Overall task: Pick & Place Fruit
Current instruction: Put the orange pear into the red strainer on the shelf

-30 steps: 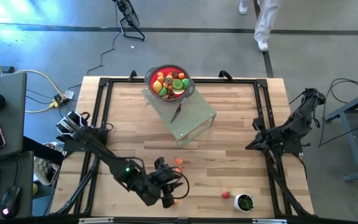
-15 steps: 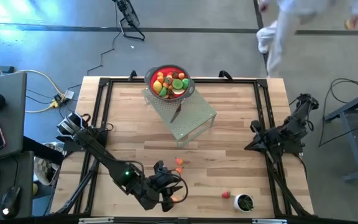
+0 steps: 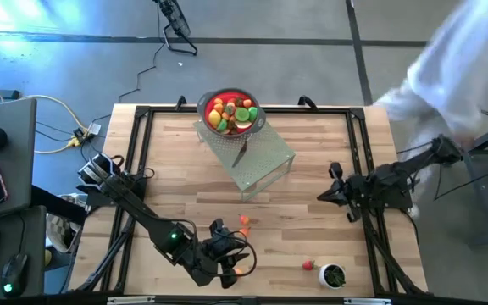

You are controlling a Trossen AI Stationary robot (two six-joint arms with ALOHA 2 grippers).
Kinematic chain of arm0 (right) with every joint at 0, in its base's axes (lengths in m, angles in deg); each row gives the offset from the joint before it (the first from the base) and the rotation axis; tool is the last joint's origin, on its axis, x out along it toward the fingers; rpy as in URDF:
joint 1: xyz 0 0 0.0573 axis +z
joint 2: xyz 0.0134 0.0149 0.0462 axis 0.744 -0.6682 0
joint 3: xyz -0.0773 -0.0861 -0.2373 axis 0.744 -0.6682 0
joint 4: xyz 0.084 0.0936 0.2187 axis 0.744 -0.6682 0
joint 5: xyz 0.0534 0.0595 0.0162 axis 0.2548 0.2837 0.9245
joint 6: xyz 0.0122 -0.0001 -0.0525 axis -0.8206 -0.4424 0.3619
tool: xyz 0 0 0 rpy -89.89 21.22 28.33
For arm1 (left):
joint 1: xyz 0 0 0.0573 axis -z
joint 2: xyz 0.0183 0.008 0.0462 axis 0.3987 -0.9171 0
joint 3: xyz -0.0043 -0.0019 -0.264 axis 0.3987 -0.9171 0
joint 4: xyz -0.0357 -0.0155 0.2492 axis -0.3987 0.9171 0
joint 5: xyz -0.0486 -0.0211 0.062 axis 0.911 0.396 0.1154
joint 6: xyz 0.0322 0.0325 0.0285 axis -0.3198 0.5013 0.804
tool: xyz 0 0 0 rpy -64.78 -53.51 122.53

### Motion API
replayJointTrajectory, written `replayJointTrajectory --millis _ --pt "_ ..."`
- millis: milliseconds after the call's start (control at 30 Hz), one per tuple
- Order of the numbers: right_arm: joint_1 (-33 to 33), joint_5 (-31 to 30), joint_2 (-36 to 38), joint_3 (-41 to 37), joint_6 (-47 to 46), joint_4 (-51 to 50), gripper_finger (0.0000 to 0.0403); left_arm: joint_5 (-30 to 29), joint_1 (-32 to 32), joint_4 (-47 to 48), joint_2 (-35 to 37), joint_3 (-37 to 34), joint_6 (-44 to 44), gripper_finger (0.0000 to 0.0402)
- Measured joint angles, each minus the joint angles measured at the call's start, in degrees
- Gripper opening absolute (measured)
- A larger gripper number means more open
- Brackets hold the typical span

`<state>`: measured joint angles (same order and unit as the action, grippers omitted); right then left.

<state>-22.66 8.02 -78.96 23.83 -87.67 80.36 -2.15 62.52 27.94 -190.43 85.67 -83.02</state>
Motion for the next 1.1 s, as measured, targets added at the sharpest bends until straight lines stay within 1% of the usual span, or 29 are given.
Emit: replayJointTrajectory --millis 133,267,467,567,900,1100 --pt "-6.7 6.2 -1.0 0.0 -0.4 1.5 0.0002 0.0 0.0 0.0 0.0 0.0 0.0 0.0116" --pt "-12.5 9.8 -1.3 0.0 -0.7 0.4 0.0002 0.0 0.0 0.1 0.0 0.0 0.0 0.0115" --pt "-17.2 14.2 -0.7 0.0 -1.0 -3.3 0.0002 0.0 0.0 0.1 0.0 0.0 0.0 0.0116" --pt "-18.0 14.1 -0.1 0.0 -0.7 -5.1 0.0002 0.0 0.0 0.1 0.0 0.0 -0.2 0.0116" --pt "-18.5 13.7 3.0 0.0 1.8 -5.5 0.0002 0.0 0.0 0.0 -0.1 0.0 -0.2 0.0116" --pt "-18.4 11.8 5.2 0.0 2.0 -7.9 0.0002 0.0 0.0 0.0 -0.1 0.0 -0.5 0.0116"
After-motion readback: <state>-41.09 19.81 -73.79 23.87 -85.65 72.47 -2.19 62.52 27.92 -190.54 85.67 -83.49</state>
